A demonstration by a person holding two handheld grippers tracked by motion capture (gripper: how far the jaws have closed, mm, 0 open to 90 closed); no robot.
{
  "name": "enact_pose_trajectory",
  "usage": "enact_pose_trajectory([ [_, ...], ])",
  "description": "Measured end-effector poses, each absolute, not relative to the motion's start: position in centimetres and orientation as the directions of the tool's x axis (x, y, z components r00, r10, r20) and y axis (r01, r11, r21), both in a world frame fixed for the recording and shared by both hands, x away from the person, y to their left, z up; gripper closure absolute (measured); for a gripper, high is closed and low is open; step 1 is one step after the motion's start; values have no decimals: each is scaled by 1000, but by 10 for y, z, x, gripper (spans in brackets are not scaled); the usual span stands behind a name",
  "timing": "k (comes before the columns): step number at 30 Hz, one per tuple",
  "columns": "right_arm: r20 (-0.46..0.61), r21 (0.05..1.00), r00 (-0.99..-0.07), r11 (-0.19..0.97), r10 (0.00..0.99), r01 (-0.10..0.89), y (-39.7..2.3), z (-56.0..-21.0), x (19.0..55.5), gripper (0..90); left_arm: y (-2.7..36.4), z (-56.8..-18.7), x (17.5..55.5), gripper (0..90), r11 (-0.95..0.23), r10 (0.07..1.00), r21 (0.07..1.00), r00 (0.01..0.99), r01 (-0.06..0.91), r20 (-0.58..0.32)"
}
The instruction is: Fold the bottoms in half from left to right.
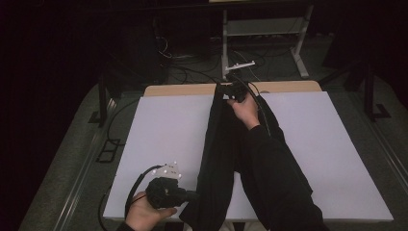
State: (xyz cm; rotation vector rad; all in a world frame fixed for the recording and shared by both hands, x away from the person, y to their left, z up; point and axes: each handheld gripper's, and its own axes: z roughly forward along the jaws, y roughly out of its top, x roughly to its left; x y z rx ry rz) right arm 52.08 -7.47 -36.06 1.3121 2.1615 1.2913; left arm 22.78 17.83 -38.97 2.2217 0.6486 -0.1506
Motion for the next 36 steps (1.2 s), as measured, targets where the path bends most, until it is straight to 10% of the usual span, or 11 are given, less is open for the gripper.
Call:
enact_pose_trajectory([
  [36,161,806,-579,232,799,544,-119,-352,523,865,101,-372,223,888,-577,310,712,914,400,-263],
])
